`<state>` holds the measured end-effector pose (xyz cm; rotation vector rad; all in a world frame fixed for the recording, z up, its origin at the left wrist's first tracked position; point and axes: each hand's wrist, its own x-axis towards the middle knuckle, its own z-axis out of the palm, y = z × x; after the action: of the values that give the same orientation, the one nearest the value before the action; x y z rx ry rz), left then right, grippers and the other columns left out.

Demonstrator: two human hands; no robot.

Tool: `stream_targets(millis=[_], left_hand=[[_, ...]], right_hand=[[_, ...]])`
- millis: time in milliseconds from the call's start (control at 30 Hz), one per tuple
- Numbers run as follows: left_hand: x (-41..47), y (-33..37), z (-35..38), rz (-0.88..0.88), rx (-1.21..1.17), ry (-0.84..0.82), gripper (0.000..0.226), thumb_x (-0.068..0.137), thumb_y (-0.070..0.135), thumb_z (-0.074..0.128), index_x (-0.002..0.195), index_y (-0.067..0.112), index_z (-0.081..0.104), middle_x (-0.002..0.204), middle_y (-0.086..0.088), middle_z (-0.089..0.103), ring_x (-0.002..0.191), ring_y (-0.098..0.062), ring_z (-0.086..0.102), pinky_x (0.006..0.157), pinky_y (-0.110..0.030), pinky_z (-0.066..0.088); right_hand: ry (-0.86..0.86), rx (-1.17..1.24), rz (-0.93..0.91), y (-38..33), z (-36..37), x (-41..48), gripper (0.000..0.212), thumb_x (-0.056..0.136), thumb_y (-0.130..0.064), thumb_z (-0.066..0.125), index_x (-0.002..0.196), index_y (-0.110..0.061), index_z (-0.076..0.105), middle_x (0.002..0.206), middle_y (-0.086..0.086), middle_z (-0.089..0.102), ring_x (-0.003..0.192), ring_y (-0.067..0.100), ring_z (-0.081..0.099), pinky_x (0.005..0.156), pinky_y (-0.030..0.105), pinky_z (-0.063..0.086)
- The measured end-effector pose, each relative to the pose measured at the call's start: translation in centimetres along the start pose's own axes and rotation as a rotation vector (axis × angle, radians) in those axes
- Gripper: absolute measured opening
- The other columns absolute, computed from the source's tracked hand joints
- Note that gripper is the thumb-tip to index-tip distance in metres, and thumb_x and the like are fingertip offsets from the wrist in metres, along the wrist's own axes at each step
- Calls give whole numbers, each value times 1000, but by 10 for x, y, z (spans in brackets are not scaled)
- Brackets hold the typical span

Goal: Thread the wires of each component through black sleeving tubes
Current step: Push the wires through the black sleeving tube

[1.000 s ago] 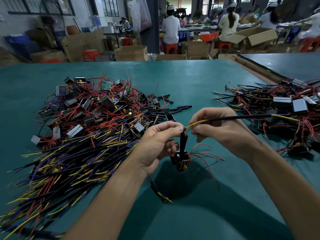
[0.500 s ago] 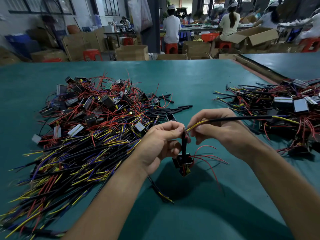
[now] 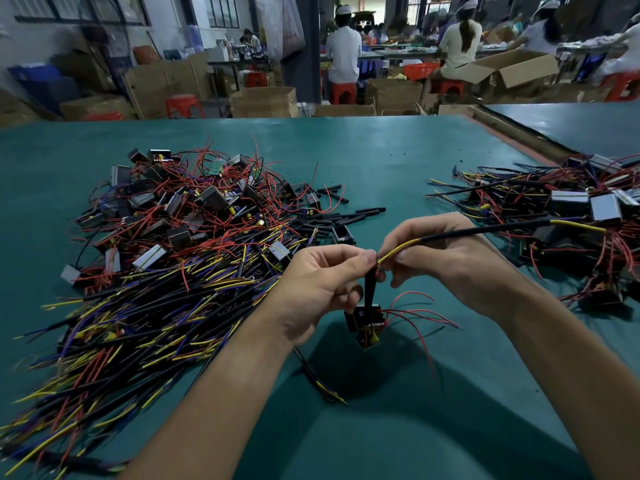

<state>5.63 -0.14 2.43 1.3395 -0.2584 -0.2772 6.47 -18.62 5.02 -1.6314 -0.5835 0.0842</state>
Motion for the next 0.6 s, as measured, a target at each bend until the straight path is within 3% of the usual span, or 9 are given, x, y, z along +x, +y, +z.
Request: stream_targets(millis=[133, 367, 600], left_hand=[[0, -1, -1, 93, 82, 37, 14, 69, 26, 71, 71, 13, 72, 69, -4, 70, 42, -10, 45, 41, -17, 39], [1, -5, 2, 275, 248, 119, 17, 78, 23, 71, 74, 6, 69, 64, -4, 70, 37, -11, 46, 38, -19, 38], [2, -7, 1, 272, 235, 117, 15, 90, 9, 64, 78, 5, 71, 69, -5, 73, 37, -11, 50, 39, -20, 41]], right_hand=[[-4, 13, 40, 1, -1, 1, 18, 77, -4, 59, 77, -10, 76, 74, 17, 70, 71, 33, 63, 67, 33, 56], [65, -47, 19, -5, 1, -1, 19, 75, -4, 61, 75, -14, 78, 67, 16, 65, 64, 21, 59, 64, 32, 57], [131, -129, 18, -5, 1, 0, 39, 84, 14, 57, 73, -16, 78, 62, 8, 67, 60, 17, 61, 64, 29, 58]])
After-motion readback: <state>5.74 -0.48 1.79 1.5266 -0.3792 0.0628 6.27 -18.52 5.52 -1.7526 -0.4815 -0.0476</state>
